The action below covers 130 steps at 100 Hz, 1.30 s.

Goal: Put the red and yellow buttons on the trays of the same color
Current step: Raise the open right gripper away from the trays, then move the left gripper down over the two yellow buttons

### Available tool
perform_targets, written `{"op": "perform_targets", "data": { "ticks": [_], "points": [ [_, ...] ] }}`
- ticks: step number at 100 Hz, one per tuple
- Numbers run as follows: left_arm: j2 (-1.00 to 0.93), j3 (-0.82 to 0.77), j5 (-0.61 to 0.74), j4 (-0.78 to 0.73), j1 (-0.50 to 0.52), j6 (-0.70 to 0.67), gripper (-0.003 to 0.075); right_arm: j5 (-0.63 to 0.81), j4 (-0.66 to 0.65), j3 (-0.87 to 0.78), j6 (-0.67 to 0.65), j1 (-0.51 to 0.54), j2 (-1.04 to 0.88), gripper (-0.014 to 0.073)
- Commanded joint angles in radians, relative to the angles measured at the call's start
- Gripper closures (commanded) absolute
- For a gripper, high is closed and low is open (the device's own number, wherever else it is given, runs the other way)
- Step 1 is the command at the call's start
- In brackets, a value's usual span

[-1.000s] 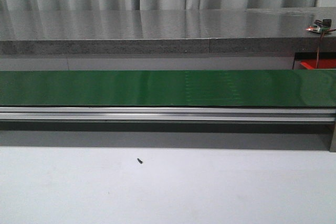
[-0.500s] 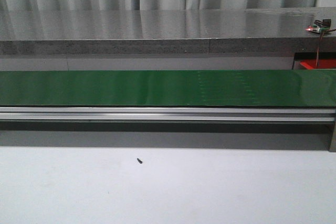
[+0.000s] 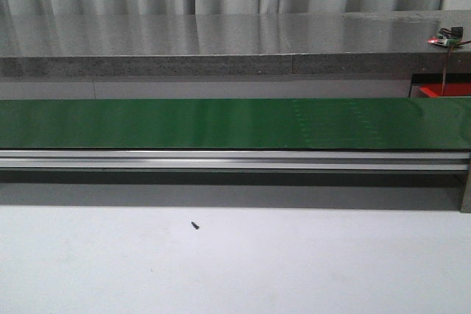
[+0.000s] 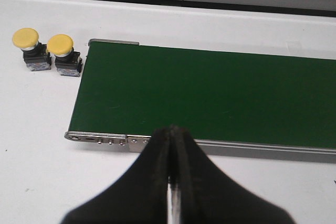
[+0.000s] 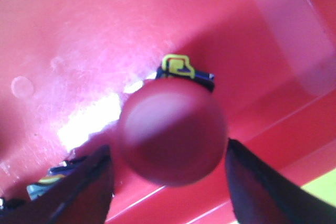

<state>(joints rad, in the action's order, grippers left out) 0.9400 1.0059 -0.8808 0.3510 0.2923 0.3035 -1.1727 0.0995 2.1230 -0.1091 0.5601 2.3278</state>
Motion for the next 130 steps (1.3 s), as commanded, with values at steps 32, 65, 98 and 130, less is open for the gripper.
{"op": "perform_targets", "data": {
  "ticks": [32,65,98,130],
  "points": [
    [-0.014,0.025,0.059,0.03,-0.002,-0.001,0.074,-0.06,0.007,0.033,0.017,0.006,-0.171,0.018],
    [-0.014,0.025,0.059,0.03,-0.002,-0.001,0.074,-0.086,0.019,0.031,0.041,-0.032,-0.308,0.0609],
    [-0.014,0.025,0.059,0.03,-0.002,-0.001,0.074,-0.108,0.019,-0.006,0.066,-0.168,-0.462,0.0661],
    [-0.014,0.025,0.063,0.03,-0.002,-0.001,0.074,0.0,-0.016,-0.234,0.09,-0.402,-0.635,0.0661]
  ]
}}
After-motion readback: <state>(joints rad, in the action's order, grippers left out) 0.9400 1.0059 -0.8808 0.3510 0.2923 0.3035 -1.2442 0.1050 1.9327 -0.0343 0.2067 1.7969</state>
